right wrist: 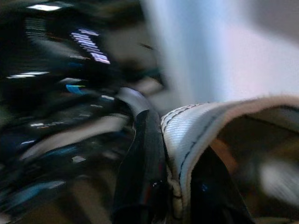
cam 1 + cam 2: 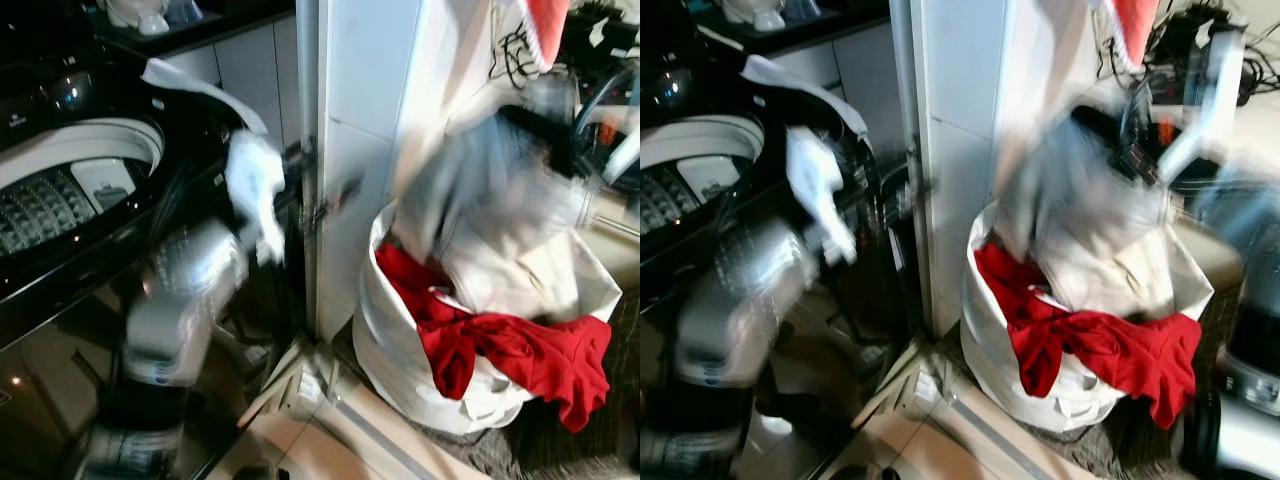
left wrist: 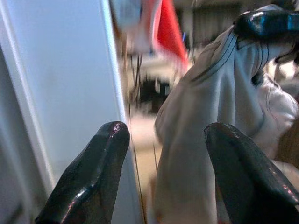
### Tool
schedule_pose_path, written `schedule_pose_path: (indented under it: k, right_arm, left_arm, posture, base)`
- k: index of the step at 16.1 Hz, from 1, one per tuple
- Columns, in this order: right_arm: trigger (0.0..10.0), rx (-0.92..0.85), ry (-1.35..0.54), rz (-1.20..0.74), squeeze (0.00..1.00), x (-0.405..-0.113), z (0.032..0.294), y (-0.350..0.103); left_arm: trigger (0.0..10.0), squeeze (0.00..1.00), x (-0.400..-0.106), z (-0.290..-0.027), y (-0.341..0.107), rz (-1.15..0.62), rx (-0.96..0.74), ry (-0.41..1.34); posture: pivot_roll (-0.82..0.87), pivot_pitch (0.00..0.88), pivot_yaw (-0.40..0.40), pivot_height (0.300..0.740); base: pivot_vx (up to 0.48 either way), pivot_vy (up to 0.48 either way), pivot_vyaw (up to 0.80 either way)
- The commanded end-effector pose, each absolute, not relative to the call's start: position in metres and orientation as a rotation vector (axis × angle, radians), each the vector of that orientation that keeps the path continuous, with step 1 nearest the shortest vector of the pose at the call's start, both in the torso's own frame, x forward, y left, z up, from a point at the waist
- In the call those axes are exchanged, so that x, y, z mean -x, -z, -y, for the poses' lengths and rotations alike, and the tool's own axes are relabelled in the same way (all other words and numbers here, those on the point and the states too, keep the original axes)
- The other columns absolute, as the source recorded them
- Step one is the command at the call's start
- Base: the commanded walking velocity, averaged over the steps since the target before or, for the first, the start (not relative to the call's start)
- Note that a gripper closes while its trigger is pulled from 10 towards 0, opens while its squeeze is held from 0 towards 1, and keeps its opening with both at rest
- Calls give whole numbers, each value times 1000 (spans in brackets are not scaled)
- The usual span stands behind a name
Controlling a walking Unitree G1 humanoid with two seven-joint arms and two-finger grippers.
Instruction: Clothes washing
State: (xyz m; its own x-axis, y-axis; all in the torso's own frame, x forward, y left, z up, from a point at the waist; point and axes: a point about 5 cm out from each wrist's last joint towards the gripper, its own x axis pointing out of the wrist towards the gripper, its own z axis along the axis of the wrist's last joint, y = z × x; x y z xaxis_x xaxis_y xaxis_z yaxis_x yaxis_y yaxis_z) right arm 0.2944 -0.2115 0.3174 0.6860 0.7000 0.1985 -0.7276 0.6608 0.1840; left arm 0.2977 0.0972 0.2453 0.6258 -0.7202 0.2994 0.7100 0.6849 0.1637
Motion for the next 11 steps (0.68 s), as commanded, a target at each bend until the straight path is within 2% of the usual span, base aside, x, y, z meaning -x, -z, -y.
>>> schedule_pose_path:
  k: [1,2,5,8,10,11]
  right_arm:
    - [0,-259,-887,162,0,-288,203,-332]
    - [0,-318,-963,228,0,-286,191,-352]
    - [0,-451,-1091,256,0,-286,166,-366]
    - [0,-499,-1179,188,0,-287,139,-357]
    - [0,-500,-1218,143,0,-284,130,-351]
    - [0,-511,-1229,131,0,-282,127,-350]
  left_arm:
    - [10000,1000,-296,-97,-251,370,-2,839]
    - [10000,1000,-295,-90,-269,429,32,890]
    - [10000,1000,-293,-75,-273,432,112,953]
    - [10000,1000,-290,-62,-264,392,220,998]
    - [10000,973,-289,-52,-255,363,171,1009]
    - [10000,0,-286,-49,-255,383,182,1043]
  posture:
    - [49,0,-6,740]
    - [49,0,-6,740]
    - [51,0,-25,740]
    - [51,0,-35,740]
    - [55,0,-42,740]
    - [55,0,-44,740]
  base:
    - [0,0,0]
    - [0,0,0]
    - [0,0,0]
    - [0,0,0]
    - [0,0,0]
    - [0,0,0]
